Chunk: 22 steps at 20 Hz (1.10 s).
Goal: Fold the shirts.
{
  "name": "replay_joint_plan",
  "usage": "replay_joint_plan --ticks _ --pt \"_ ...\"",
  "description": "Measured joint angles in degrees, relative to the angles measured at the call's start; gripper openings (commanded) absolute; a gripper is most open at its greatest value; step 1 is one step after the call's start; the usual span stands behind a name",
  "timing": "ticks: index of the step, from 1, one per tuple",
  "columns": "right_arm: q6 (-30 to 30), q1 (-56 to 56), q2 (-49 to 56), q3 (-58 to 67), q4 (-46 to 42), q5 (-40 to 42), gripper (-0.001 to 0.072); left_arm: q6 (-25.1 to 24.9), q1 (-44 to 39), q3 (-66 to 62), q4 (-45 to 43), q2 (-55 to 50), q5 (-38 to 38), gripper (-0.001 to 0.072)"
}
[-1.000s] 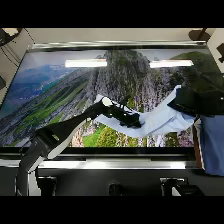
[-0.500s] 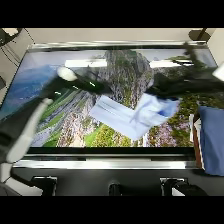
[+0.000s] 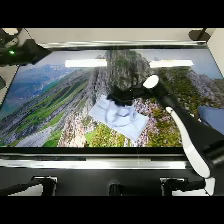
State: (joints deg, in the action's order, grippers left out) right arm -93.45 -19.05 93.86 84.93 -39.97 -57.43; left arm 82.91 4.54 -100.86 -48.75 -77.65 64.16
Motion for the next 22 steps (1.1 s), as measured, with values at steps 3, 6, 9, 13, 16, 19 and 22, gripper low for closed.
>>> replay_joint_plan --ticks 3,6,9,13,16,19,22 --pt "0.3 1.1 1.2 0.0 0.9 0.5 0.0688 -0.5 0.9 0.4 -0.4 1.3 0.7 0.0041" --pt "-0.2 7.0 -1.8 0.0 -6.0 -5.6 0.0664 -1.3 1.3 1.3 -0.9 1.7 1.1 0.0041" --pt "-2.8 14.1 -6.3 -2.4 -18.9 -15.7 0.0611 -1.7 1.3 2.4 -1.0 1.9 1.4 0.0042" --pt "-4.3 18.4 -14.4 -19.4 -23.5 -16.2 0.0530 -1.9 1.4 3.1 -1.0 1.9 1.4 0.0042" --pt "-4.0 18.1 -17.2 -32.7 -16.2 -5.8 0.0530 -1.9 0.9 3.3 -0.9 1.9 1.5 0.0042" --pt "-3.3 16.2 -17.5 -39.1 -11.3 3.7 0.0530 -1.9 0.5 3.3 -0.9 1.9 1.6 0.0042" --pt "-3.3 13.4 -16.8 -41.6 -8.6 9.6 0.0053 -1.9 0.0 3.4 -0.8 1.9 1.8 0.0042"
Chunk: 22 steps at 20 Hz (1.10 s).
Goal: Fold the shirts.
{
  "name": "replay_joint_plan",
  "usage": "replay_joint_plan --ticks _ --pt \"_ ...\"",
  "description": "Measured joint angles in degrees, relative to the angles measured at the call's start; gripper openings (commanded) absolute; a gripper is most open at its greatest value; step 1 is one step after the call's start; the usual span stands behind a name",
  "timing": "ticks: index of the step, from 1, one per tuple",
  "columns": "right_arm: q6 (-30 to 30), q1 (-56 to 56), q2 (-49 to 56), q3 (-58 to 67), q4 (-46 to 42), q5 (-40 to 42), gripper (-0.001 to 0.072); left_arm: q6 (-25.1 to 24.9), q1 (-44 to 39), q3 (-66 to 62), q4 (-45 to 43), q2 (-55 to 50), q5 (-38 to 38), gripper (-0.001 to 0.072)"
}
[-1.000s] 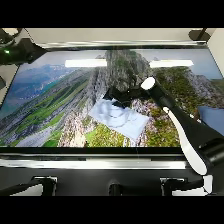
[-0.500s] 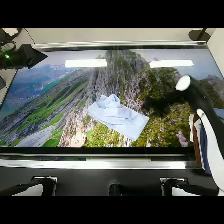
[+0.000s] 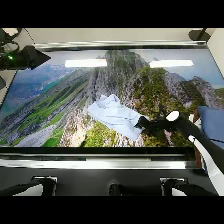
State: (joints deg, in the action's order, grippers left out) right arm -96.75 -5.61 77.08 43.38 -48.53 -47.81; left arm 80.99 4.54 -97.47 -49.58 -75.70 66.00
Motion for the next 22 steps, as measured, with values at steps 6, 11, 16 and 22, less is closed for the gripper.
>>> replay_joint_plan --ticks 6,11,16,22 --pt "1.9 3.3 -3.7 6.0 1.0 1.9 0.0041 0.0 -0.3 0.0 0.0 0.0 0.0 0.0042" --pt "2.9 18.7 -7.7 28.3 -2.3 -15.7 0.0042 -1.2 -0.3 0.0 0.0 0.0 0.0 0.0042" --pt "1.1 38.7 -8.5 48.7 -8.8 -32.0 0.0043 -2.4 -0.3 0.0 0.0 0.0 0.0 0.0042" --pt "-1.2 60.4 -8.6 56.4 -10.5 -40.4 0.0043 -3.9 -0.3 0.0 0.0 0.0 0.0 0.0043"
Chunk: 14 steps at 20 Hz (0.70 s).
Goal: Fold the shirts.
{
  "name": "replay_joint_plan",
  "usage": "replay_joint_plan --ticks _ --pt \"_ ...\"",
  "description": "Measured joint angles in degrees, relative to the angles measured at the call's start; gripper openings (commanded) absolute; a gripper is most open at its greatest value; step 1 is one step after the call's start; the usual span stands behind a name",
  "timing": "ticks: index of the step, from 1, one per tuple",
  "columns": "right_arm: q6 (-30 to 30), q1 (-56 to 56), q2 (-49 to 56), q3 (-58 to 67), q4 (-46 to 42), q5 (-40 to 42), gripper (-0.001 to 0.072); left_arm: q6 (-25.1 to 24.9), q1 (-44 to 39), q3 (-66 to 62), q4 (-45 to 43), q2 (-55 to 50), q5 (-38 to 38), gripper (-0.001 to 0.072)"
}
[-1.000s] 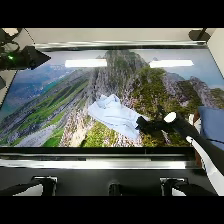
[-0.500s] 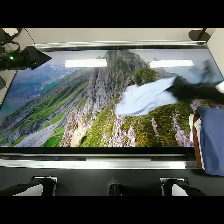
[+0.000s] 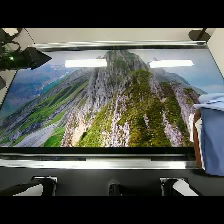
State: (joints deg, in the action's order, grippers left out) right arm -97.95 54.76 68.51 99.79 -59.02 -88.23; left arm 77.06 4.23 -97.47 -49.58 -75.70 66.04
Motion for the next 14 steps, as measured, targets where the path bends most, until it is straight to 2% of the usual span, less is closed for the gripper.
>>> replay_joint_plan --ticks 6,10,14 --pt "-0.9 12.0 -0.2 1.2 0.1 -10.8 0.0044 -0.7 0.0 0.0 0.0 0.0 0.0 0.0043" --pt "-0.6 14.6 -1.8 -2.7 -10.3 -15.3 0.0044 -0.8 0.0 0.0 0.0 -0.1 0.0 0.0043" --pt "0.5 15.4 -4.9 -16.9 -22.5 -16.5 0.0044 -0.8 0.0 0.0 0.0 -0.1 0.5 0.0043"
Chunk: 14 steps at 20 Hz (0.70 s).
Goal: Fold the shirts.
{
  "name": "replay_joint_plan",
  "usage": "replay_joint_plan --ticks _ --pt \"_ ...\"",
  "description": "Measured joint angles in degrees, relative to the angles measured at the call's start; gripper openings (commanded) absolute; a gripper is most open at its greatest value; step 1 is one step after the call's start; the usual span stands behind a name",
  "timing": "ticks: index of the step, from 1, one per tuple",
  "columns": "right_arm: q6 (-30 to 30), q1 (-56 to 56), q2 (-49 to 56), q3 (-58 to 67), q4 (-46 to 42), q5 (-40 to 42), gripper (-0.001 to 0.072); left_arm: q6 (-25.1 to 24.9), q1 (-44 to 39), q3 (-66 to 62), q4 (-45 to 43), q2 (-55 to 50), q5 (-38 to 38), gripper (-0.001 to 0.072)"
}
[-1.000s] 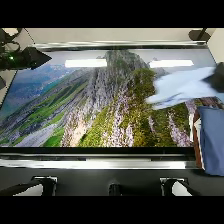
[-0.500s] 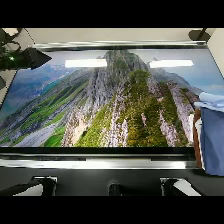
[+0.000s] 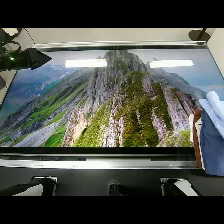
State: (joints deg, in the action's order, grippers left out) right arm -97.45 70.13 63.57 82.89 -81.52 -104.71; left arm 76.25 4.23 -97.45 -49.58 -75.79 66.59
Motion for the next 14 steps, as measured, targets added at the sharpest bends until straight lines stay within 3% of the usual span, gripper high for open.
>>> replay_joint_plan --ticks 3,4,6,10,12,14 --pt "0.4 0.2 -2.1 -11.6 -8.3 1.2 0.0046 0.0 0.0 0.0 0.0 0.0 1.5 0.0043" --pt "0.4 0.2 -2.5 -14.3 -10.2 2.1 0.0090 0.0 0.0 0.0 0.0 0.0 1.9 0.0043" --pt "0.6 0.2 -3.1 -17.9 -12.6 4.7 0.0711 0.0 -0.1 0.0 0.0 0.0 2.4 0.0043" --pt "4.0 0.3 -3.4 -17.4 -9.4 11.5 0.0671 0.1 -1.3 -0.1 0.1 0.0 2.9 0.0041" --pt "7.4 0.1 -3.5 -12.5 -1.3 17.3 0.0643 -0.4 -2.4 -1.1 -0.7 0.0 2.8 0.0039" --pt "12.1 -2.6 -3.6 -5.9 8.5 23.9 0.0551 -0.1 -4.1 -3.0 -7.0 0.0 1.4 0.0039"
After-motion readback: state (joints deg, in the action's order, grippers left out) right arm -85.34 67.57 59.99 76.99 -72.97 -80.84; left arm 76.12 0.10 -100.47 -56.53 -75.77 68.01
